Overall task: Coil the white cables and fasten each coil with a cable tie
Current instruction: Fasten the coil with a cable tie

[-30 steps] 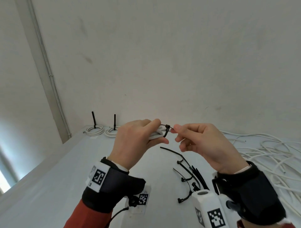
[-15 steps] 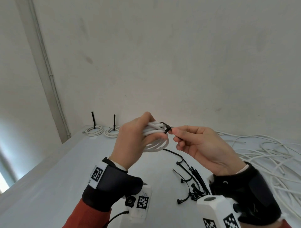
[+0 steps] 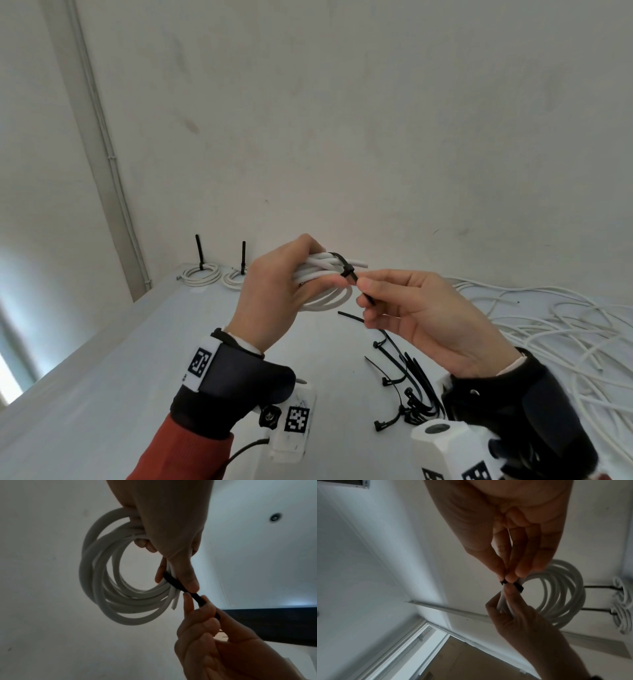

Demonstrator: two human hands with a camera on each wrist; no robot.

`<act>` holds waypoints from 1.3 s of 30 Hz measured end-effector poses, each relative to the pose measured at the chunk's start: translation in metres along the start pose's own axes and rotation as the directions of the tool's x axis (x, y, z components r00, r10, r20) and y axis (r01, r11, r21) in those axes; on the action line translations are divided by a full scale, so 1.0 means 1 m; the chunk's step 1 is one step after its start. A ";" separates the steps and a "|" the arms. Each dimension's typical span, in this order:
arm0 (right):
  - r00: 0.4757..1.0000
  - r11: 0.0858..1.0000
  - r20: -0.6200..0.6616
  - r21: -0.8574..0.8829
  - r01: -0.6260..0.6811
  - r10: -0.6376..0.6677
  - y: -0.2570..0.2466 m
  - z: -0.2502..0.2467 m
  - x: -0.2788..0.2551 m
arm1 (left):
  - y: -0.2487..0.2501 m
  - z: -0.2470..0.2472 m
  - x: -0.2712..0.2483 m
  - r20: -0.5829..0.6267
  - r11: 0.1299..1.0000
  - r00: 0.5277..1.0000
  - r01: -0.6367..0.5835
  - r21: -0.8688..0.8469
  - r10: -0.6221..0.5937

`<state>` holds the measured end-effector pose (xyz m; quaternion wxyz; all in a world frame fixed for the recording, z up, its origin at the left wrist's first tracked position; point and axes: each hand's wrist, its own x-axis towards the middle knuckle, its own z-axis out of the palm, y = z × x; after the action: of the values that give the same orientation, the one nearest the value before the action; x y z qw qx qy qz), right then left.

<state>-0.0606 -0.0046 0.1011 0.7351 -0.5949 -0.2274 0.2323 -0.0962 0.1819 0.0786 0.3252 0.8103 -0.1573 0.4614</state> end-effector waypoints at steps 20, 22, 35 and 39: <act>0.970 0.952 0.038 -0.206 -0.226 0.239 0.007 -0.008 0.009 | 0.008 0.007 0.000 0.262 0.873 0.942 -0.303 0.383 0.212; 0.972 0.947 0.026 -0.232 -0.223 0.235 0.008 -0.007 0.010 | 0.007 0.006 0.000 0.269 0.885 0.942 -0.293 0.361 0.201; 0.861 0.647 -0.150 -0.724 0.239 -0.486 0.010 0.002 0.002 | 0.002 0.003 0.000 0.231 0.974 0.966 0.062 0.220 -0.114; 0.776 0.425 -0.068 -0.864 0.268 -0.628 0.013 0.002 0.000 | 0.008 0.007 -0.001 0.251 0.954 0.954 0.091 0.285 -0.166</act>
<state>-0.0629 -0.0008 0.0885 0.4369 -0.8112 -0.3130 -0.2304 -0.0966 0.1717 0.0788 0.2163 0.9113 -0.0825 0.3405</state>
